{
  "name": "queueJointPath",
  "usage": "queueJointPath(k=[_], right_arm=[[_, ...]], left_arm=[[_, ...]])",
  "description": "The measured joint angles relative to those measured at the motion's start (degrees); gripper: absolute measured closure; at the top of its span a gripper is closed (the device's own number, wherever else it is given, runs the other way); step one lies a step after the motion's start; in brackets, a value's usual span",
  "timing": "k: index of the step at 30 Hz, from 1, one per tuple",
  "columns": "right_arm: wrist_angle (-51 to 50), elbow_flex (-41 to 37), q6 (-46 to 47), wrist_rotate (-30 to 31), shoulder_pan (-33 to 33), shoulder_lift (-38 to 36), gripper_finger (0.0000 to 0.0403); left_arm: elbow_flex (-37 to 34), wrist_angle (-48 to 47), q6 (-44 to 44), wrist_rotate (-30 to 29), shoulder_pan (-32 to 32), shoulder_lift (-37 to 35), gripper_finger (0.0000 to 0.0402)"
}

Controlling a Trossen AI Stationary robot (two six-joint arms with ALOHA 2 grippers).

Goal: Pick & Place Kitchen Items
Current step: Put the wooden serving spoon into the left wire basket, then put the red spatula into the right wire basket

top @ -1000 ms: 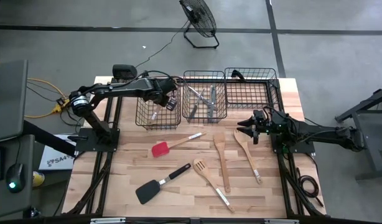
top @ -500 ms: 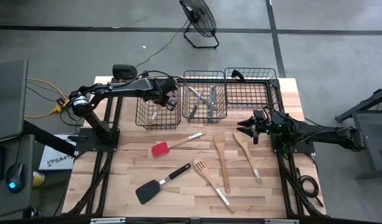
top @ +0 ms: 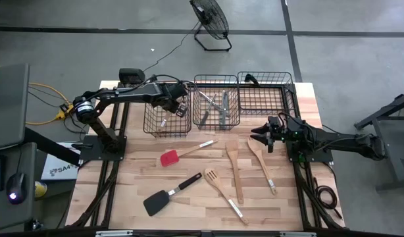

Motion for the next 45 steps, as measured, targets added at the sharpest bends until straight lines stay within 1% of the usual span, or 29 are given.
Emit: queueJointPath(k=[3,9,13,19,30,36,41,45], right_arm=[[0.00,0.02,0.01,0.00,-0.02,0.01,0.0252],[0.00,0.00,0.00,0.00,-0.01,0.01,0.0252],[0.01,0.02,0.00,0.00,0.00,0.01,0.0252],[0.01,0.00,-0.01,0.00,0.00,-0.01,0.0252],[0.01,0.02,0.00,0.00,-0.02,0.01,0.0252],[0.00,0.00,-0.01,0.00,0.00,0.01,0.0252],[0.00,0.00,0.00,0.00,0.00,0.01,0.0252],[0.01,0.01,0.01,0.00,-0.02,0.01,0.0252]], left_arm=[[0.00,0.01,0.00,-0.04,0.00,0.00,0.0308],[0.00,0.01,-0.13,-0.11,0.00,0.00,0.0248],[0.00,0.01,0.13,-0.16,0.00,0.00,0.0224],[0.00,0.05,0.57,-1.55,0.00,-0.17,0.0220],[0.02,1.14,3.12,-1.92,-0.52,-2.23,0.0220],[-0.02,0.71,4.59,-2.21,-1.39,-5.53,0.0220],[-0.02,0.40,5.95,-2.31,-3.91,-9.67,0.0220],[-0.02,1.17,7.18,-2.30,-7.23,-12.60,0.0220]])
